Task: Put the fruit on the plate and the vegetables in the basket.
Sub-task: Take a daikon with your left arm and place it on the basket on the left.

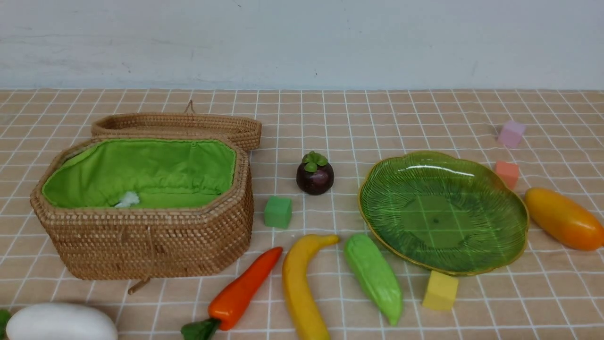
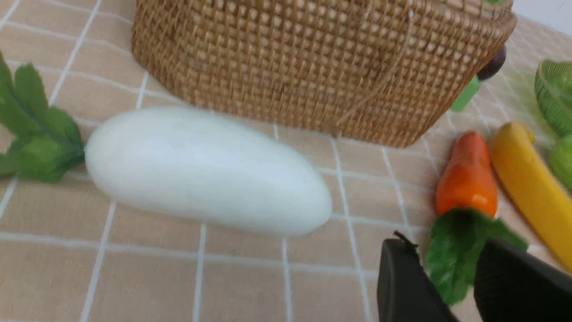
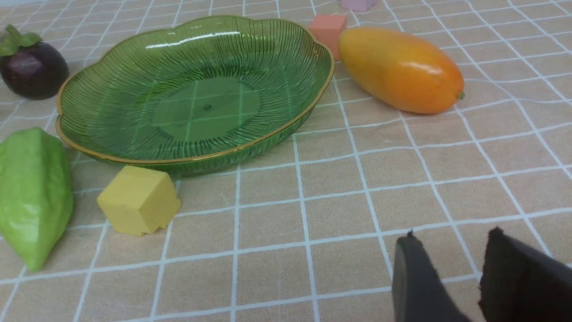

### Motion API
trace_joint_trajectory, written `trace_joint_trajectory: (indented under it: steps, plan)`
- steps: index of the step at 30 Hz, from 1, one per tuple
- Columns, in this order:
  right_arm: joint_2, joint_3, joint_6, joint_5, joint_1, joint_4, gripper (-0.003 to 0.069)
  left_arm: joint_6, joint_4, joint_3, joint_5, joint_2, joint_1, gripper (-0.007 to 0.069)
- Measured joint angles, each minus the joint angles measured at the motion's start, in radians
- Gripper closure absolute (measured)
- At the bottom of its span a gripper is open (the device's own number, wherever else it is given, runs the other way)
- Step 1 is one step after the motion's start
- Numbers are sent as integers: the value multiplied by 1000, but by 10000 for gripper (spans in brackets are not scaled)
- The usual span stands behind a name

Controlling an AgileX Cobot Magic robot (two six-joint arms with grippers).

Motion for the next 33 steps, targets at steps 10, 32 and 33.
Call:
trace_joint_trajectory:
  steps: [10, 32, 33]
  plan:
    - [0, 0, 0, 1, 0, 0, 417, -221, -328, -24, -332, 0, 0, 418]
    - [0, 0, 0, 0, 0, 0, 417, 259, -164, -650, 424, 725, 0, 637]
    - [0, 0, 0, -1, 0, -5, 417, 278, -177, -650, 427, 725, 0, 637]
